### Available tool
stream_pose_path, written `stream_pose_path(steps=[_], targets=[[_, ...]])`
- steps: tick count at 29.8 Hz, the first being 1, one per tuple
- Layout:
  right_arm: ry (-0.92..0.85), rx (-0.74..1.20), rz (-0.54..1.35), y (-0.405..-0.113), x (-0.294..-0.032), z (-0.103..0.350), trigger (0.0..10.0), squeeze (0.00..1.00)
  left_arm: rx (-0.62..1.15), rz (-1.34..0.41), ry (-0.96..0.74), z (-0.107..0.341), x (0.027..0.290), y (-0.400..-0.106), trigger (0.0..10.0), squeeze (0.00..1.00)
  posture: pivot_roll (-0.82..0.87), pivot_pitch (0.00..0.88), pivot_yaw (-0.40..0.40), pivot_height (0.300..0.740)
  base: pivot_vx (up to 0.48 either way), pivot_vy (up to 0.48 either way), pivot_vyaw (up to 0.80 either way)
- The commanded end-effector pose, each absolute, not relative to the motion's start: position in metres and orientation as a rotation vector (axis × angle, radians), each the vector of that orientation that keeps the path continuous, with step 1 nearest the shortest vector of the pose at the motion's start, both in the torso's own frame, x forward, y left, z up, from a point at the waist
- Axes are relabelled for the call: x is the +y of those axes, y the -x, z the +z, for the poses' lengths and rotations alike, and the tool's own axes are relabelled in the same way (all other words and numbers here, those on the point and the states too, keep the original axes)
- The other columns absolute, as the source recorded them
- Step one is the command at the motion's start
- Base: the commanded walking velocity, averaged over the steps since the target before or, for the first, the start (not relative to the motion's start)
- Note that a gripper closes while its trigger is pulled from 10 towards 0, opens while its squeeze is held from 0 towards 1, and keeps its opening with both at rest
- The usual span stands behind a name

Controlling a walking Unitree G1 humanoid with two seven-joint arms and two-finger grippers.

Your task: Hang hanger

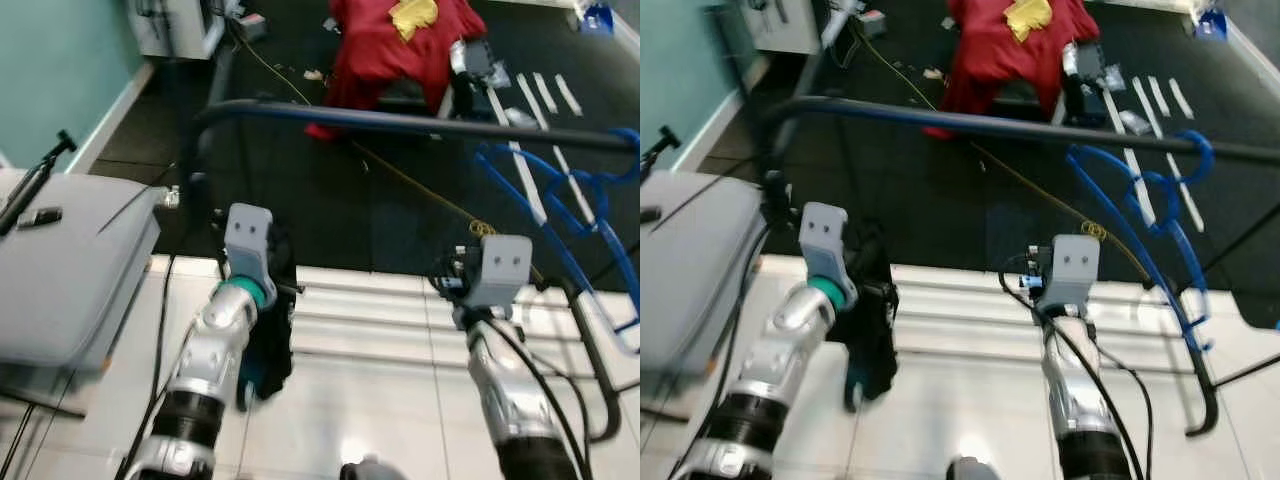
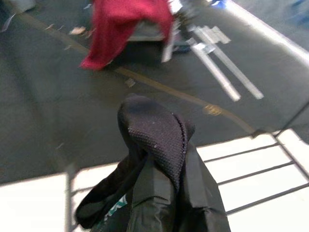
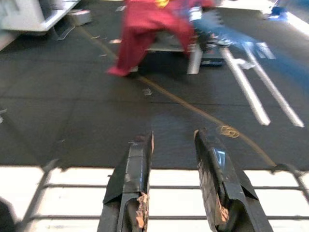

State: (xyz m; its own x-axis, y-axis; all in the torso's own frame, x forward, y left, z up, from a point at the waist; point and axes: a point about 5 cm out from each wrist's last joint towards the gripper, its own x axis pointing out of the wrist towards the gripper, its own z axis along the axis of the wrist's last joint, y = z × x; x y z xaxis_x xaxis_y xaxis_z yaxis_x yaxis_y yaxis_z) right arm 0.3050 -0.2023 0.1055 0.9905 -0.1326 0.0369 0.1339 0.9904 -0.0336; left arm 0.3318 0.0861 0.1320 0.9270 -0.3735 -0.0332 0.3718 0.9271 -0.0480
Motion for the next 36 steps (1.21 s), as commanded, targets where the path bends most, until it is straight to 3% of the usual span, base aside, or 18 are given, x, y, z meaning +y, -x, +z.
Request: stream_pose_path(steps=[1, 9, 15, 32, 36], targets=[[0.023, -0.018, -0.122, -0.303, -0.197, 0.101, 10.0, 0.0, 0.051, -0.363, 0.024, 0.128, 0.093, -0.331, 10.0, 0.0, -0.1, 0.031, 0.031, 0.74, 0.0, -0.454, 0.0], [0.022, -0.016, -0.121, -0.303, -0.198, 0.101, 10.0, 0.0, 0.068, -0.376, 0.081, 0.128, 0.093, -0.331, 10.0, 0.0, -0.1, 0.034, 0.031, 0.74, 0.0, -0.318, 0.0], [0.022, -0.009, -0.113, -0.302, -0.195, 0.099, 10.0, 0.0, 0.082, -0.39, 0.083, 0.126, 0.093, -0.33, 10.0, 0.0, -0.1, 0.038, 0.03, 0.74, 0.0, 0.457, 0.0], [0.021, 0.022, -0.091, -0.3, -0.191, 0.094, 10.0, 0.0, 0.09, -0.356, 0.053, 0.125, 0.097, -0.332, 10.0, 0.0, -0.11, 0.048, 0.037, 0.74, 0.0, 0.0, 0.0], [0.031, 0.067, -0.068, -0.296, -0.188, 0.086, 10.0, 0.0, 0.128, -0.335, 0.075, 0.121, 0.098, -0.332, 10.0, 0.0, -0.11, 0.057, 0.044, 0.74, 0.0, 0.36, 0.0]])
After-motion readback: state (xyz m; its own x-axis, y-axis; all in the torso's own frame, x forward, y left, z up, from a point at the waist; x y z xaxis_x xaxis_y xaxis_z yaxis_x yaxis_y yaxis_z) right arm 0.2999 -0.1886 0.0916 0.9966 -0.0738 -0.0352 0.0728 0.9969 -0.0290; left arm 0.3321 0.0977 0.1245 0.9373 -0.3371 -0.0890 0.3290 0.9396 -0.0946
